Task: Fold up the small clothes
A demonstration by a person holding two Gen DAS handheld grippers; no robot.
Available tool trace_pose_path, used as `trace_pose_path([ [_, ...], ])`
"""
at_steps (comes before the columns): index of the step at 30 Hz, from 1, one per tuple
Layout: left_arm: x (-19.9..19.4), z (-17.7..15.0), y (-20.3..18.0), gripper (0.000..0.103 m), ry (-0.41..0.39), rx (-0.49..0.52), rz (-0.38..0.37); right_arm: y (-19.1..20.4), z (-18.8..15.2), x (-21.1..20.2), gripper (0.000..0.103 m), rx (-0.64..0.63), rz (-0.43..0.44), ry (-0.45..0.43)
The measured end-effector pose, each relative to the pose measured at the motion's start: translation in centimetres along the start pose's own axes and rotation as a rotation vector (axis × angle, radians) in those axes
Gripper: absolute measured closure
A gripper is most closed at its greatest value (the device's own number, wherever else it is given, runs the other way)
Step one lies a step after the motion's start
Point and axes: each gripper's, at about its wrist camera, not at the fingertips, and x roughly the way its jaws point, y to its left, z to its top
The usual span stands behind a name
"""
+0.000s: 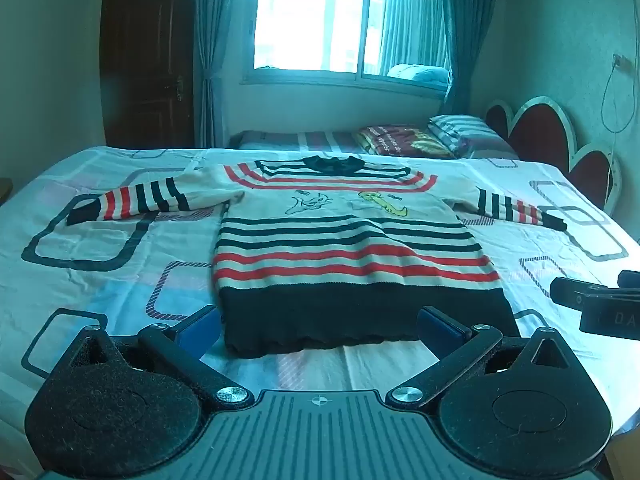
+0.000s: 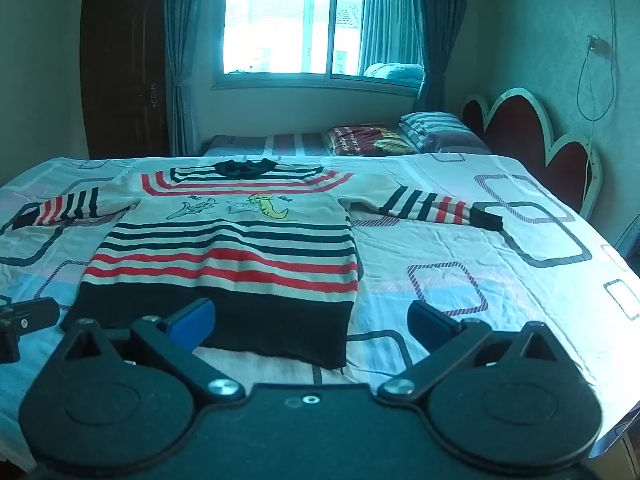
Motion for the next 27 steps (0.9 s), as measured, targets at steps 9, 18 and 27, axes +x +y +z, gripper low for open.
trace_pose_path([
  [9, 0.65, -0.07, -0.28, 0.000, -0.006, 0.006, 0.000, -0.18, 0.04, -0.10, 0.001, 0.005, -0.005, -0.003],
  [18, 0.14, -0.04, -0.35, 0.000, 0.001, 0.009, 0.005, -0.18, 0.01, -0.13, 0.001, 0.005, -0.008, -0.004],
  [27, 0.30, -0.16, -0.58, 0.000, 0.003, 0.010, 0.018, -0.05, 0.15, 0.14, 0.001, -0.003, 0.002, 0.000],
])
